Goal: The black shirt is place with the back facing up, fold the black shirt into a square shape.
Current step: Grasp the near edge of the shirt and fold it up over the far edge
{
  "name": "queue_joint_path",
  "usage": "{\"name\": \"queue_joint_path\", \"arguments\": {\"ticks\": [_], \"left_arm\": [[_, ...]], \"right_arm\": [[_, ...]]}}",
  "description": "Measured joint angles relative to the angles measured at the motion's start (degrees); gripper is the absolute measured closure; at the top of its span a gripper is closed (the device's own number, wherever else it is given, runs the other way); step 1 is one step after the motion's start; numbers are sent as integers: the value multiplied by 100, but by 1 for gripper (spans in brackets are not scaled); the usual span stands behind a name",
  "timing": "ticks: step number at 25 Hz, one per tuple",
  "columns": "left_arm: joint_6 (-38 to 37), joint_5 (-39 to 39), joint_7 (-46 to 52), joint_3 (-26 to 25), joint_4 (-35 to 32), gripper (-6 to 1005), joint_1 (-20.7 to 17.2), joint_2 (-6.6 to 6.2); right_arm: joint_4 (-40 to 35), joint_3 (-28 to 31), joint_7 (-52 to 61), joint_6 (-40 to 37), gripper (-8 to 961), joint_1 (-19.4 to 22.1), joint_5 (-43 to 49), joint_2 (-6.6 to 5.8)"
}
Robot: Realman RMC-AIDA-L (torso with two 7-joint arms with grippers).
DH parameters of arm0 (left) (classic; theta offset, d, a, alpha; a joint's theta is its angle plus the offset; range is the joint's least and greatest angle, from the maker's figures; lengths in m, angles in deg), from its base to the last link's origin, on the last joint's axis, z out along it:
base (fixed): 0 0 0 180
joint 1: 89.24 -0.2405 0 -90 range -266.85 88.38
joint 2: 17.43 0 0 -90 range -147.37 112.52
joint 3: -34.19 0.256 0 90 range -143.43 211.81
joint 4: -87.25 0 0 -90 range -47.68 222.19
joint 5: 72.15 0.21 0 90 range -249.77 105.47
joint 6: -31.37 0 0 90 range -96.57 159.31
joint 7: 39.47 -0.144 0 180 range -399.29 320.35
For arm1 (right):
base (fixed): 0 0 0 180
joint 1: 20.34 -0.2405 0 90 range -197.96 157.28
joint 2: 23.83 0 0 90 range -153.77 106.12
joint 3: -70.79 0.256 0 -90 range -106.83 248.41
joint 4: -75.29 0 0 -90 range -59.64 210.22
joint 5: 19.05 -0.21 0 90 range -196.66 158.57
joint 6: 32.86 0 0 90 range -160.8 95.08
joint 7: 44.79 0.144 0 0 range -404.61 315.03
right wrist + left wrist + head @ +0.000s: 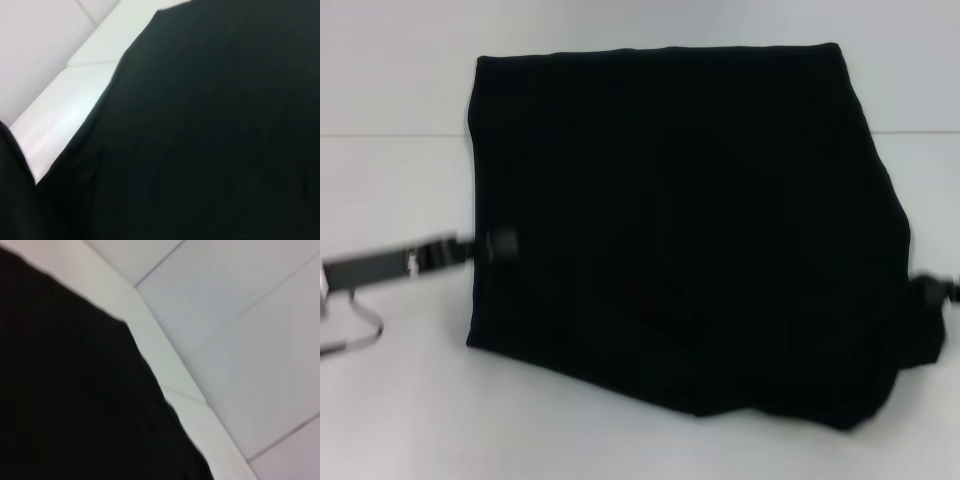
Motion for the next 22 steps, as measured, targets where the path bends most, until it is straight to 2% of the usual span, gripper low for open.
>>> {"name": "queue_joint_path", "arguments": {"ticks": [9,19,22], "left_arm": [[1741,-806,56,50,612,906,814,-104],[3520,-1548,-523,97,1132,901,1250,-48],[4126,-1649,-870,94,1292,900,1332,54]], "right_arm": [[362,-53,391,1438,867,-1097,-81,-10],[997,-710,589,3584,867,-1989,-167,-65],[1326,-805,463,4198,866,-2079,-241,5]]}}
